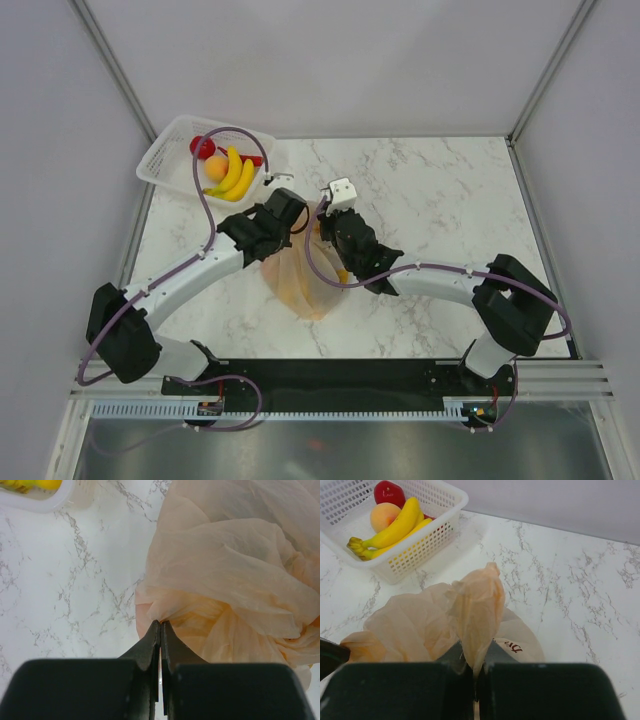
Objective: Place the fake fruits into the plastic bag and tie a complex knot
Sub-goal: Tie the plastic bag at the center of the board.
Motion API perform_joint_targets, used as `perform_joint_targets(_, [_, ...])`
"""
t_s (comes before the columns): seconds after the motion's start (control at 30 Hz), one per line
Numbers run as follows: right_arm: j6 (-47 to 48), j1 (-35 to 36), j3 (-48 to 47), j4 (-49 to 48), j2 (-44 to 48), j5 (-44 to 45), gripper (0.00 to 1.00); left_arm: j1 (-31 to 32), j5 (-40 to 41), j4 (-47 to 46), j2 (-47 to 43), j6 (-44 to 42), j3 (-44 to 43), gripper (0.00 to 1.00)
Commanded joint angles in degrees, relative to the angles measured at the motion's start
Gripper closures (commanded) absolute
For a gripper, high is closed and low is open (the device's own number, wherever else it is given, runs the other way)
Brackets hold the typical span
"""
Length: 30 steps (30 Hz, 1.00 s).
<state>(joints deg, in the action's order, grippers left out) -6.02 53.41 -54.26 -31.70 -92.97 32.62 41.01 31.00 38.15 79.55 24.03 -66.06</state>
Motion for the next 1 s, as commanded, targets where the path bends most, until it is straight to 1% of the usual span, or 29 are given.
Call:
perform_joint_targets(0.0, [1.6,0.1,-0.4,-1.7,-0.5,1.9,1.00,1.4,4.8,-2.6,0.1,-2.1,-2.8,0.98])
perform_joint_targets(0.07, [1.7,0.1,-0.3,-1.6,-0.7,2.6,1.00,1.6,5.6,-2.6,0.3,-2.4,-3.0,0.98])
perform_joint_targets(0.1, [1.6,0.1,-0.2,-1.5,-0.8,3.4,1.00,1.6,7.1,-2.6,0.3,-2.1,-2.7,0.98])
perform_joint_targets(0.13, [1.1,0.0,-0.1,-1.3,-0.7,6.4,1.00,1.4,7.6,-2.7,0.3,-1.5,-2.2,0.98])
perform_joint_targets(0.17, [0.5,-0.2,0.5,-1.2,-0.8,8.0,1.00,-1.3,6.5,-3.3,0.1,0.5,-1.4,0.98])
perform_joint_targets(0.2, [-0.6,-2.0,1.0,-0.7,-0.6,9.5,1.00,-3.6,1.7,-4.0,-0.9,1.8,1.4,0.98])
perform_joint_targets(0.23, [-6.1,-3.9,2.4,0.9,-0.3,9.3,1.00,-6.2,-1.6,-8.1,-1.5,3.6,3.9,0.98])
perform_joint_targets(0.27, [-9.9,-6.4,3.4,2.5,0.1,8.6,1.00,-12.8,-6.0,-10.6,-2.6,4.6,6.9,0.98])
perform_joint_targets(0.3, [-15.0,-13.0,4.6,4.3,1.5,7.3,1.00,-16.1,-12.8,-14.1,-5.3,5.8,14.0,0.98])
perform_joint_targets(0.33, [-19.3,-16.7,5.9,7.3,2.3,5.7,1.00,-18.9,-14.8,-20.2,-7.0,6.8,17.7,0.98])
perform_joint_targets(0.37, [-25.3,-20.0,9.3,8.2,3.2,3.9,1.00,-21.7,-16.2,-22.6,-8.4,8.8,21.1,0.98])
perform_joint_targets(0.4, [-26.1,-24.3,11.0,8.1,5.1,3.5,1.00,-25.9,-17.0,-24.1,-9.6,9.4,25.9,0.98])
perform_joint_targets(0.43, [-26.2,-25.3,13.2,7.8,6.0,3.9,1.00,-27.0,-16.8,-26.1,-11.7,9.8,27.5,0.98])
perform_joint_targets(0.5, [-24.8,-25.5,13.7,8.1,8.0,5.0,1.00,-27.3,-16.4,-26.5,-13.0,9.3,28.5,0.98])
perform_joint_targets(0.63, [-24.7,-25.5,13.4,8.1,8.9,3.2,1.00,-26.3,-16.2,-25.1,-14.8,8.1,25.9,0.98])
perform_joint_targets(0.77, [-23.1,-25.4,13.8,7.5,10.3,3.1,1.00,-23.2,-12.6,-23.3,-15.4,6.9,22.7,0.98])
perform_joint_targets(0.87, [-21.4,-25.2,13.2,7.2,11.2,-0.5,1.00,-21.2,-13.2,-23.4,-13.6,6.3,20.2,0.98])
perform_joint_targets(0.9, [-21.1,-25.2,12.9,7.7,11.1,-1.4,1.00,-20.9,-15.4,-23.5,-13.0,5.8,19.6,0.98])
perform_joint_targets(0.93, [-20.5,-25.1,12.6,7.7,11.3,-3.0,1.00,-20.5,-16.6,-23.8,-12.5,5.5,19.1,0.94])
perform_joint_targets(0.97, [-20.2,-25.1,12.4,7.5,11.4,-4.0,1.00,-19.4,-18.4,-24.3,-11.6,5.3,18.9,0.85])
